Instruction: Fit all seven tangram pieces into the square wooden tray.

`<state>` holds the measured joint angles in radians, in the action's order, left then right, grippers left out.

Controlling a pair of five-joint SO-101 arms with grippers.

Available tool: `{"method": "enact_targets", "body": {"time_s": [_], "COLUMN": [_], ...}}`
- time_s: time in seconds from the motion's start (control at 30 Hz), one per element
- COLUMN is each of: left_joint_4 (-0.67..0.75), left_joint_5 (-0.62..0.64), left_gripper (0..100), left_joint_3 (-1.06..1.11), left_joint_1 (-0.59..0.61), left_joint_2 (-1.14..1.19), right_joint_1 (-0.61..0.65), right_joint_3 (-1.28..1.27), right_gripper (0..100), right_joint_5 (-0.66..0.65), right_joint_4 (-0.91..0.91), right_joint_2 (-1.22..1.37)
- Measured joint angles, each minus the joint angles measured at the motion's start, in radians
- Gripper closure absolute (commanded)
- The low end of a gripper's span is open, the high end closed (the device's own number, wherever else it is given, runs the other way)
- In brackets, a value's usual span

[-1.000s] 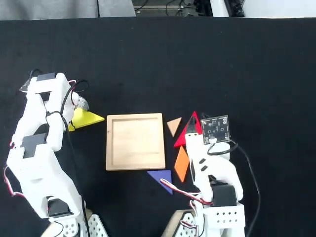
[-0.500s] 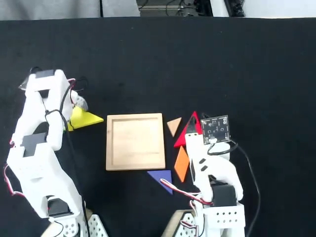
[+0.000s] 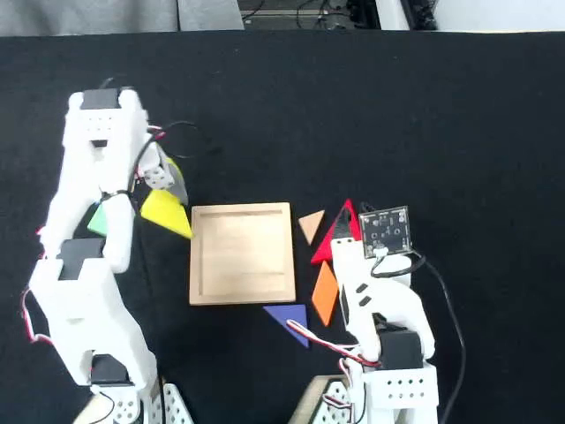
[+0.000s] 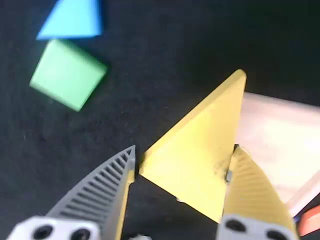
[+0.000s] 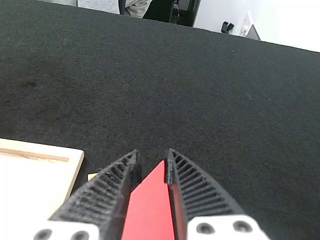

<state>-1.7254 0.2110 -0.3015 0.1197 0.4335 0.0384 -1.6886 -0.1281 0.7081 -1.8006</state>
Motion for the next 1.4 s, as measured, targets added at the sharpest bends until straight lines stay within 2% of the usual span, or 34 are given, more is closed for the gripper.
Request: {"method": "enact_targets", "body": {"time_s": [0.13,0.3,0.43,0.6,0.67,0.8,0.9,1.03,1.17,1.4], "left_joint_4": [-0.006,-0.023,-0.025,-0.018,0.011,0.137,0.206,0.311,0.431,0.473], "left_joint_5": [-0.189,-0.371,-0.520,-0.758,-0.835,-0.948,-1.049,-1.089,-1.097,-1.119], "left_gripper": [94,87,86,86,86,86,86,86,86,85], "left_joint_3": [0.000,0.005,0.084,0.229,0.293,0.416,0.502,0.571,0.586,0.589], "left_joint_1": [-0.040,-0.150,-0.259,-0.379,-0.402,-0.422,-0.470,-0.555,-0.571,-0.574], "left_joint_2": [-0.018,-0.118,-0.235,-0.296,-0.302,-0.302,-0.302,-0.302,-0.302,-0.302], "right_joint_1": [0.000,0.000,-0.003,-0.149,-0.227,-0.344,-0.371,-0.381,-0.381,-0.381], "right_joint_3": [0.000,0.000,0.000,0.000,0.000,0.000,0.000,0.000,0.000,0.000], "right_gripper": [90.0,90.0,90.2,90.2,90.2,90.2,90.2,90.2,90.2,90.2], "right_joint_5": [0.000,0.000,0.000,0.002,0.041,0.153,0.178,0.183,0.184,0.184], "right_joint_4": [0.000,0.000,0.000,-0.052,-0.080,-0.117,-0.124,-0.126,-0.126,-0.126], "right_joint_2": [0.000,0.000,0.000,0.000,0.000,0.000,0.000,0.000,0.000,0.000]}}
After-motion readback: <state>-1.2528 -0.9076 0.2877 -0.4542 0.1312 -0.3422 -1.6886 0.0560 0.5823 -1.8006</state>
